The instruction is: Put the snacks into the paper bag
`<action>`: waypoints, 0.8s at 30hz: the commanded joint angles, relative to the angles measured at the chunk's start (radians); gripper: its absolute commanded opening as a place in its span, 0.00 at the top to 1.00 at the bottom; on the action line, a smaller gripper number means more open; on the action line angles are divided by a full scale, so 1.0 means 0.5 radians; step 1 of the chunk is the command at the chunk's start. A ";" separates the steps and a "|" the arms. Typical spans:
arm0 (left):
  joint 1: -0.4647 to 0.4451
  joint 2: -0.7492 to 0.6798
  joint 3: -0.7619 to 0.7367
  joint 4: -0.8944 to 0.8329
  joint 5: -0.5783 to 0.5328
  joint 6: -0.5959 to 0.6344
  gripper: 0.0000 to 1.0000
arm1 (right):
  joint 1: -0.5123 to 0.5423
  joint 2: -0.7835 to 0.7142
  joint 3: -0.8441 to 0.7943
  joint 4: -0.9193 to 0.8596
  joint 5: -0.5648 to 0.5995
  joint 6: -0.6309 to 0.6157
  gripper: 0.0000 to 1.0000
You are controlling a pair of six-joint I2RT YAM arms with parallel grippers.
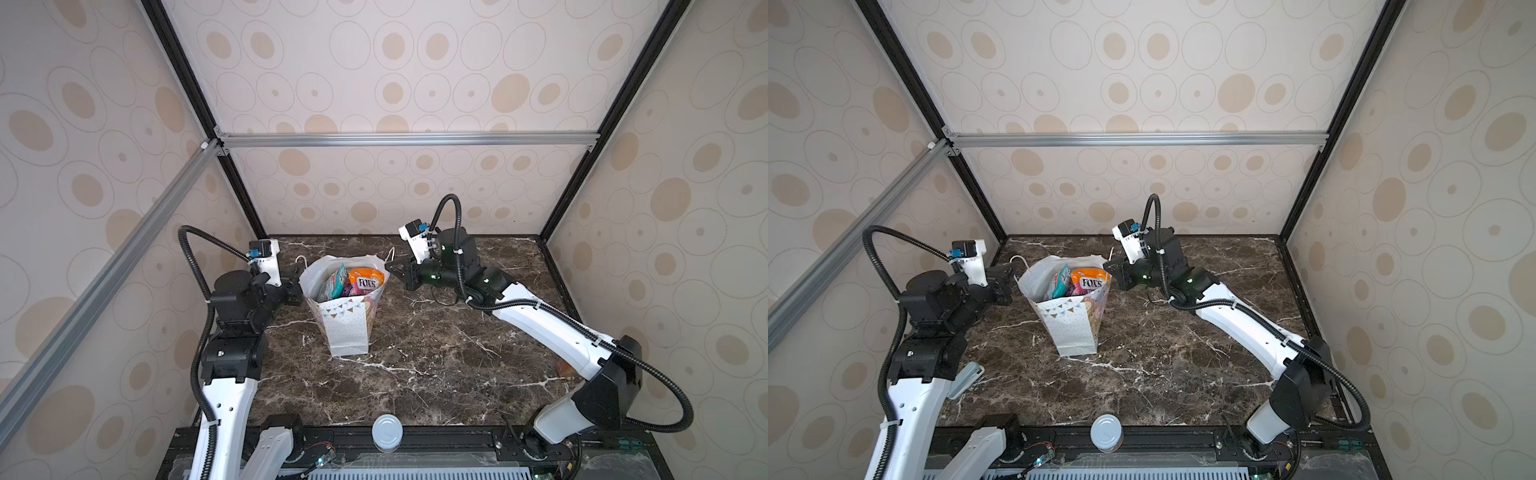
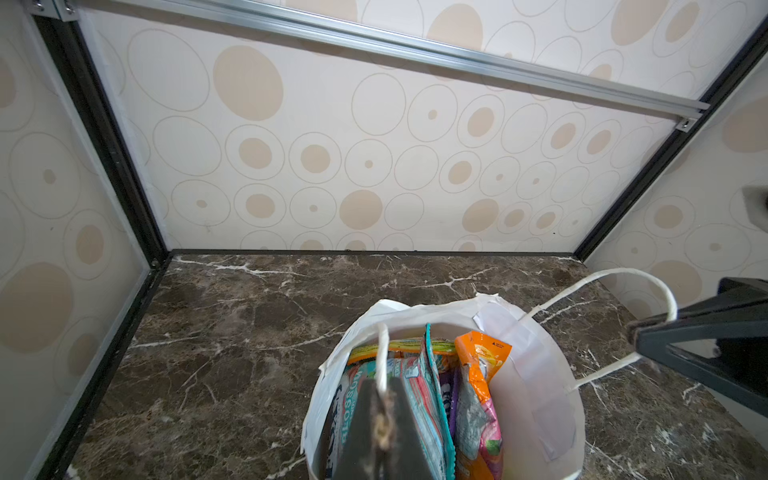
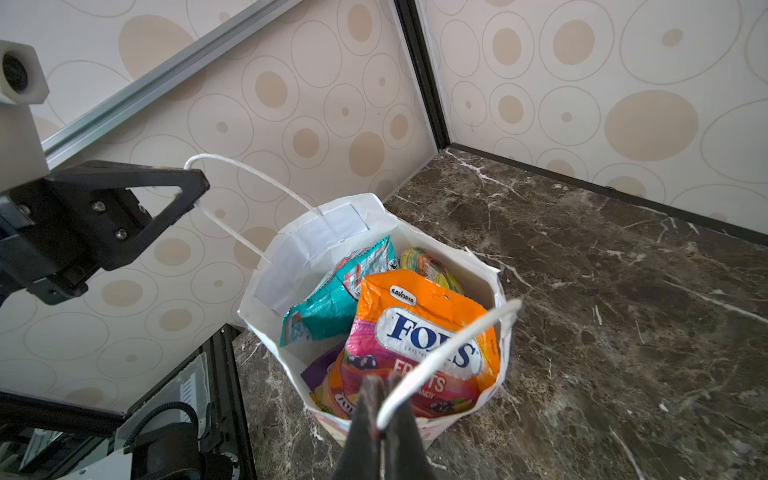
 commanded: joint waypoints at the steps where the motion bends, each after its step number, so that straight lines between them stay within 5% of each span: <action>1: 0.008 0.052 0.198 0.103 0.226 0.022 1.00 | -0.008 0.009 0.244 -0.082 -0.013 -0.141 1.00; 6: 0.004 0.190 0.245 0.268 0.512 -0.070 1.00 | -0.038 0.092 0.511 -0.260 -0.041 -0.287 1.00; 12: -0.098 0.358 0.451 0.260 0.563 -0.074 1.00 | -0.192 0.100 0.578 -0.260 -0.258 -0.246 1.00; 21: -0.726 0.579 0.522 0.383 0.330 0.104 1.00 | -0.407 -0.137 0.368 -0.238 -0.343 -0.268 1.00; 24: -0.800 0.652 0.515 0.428 0.337 0.068 1.00 | -0.455 -0.239 0.299 -0.280 -0.313 -0.302 1.00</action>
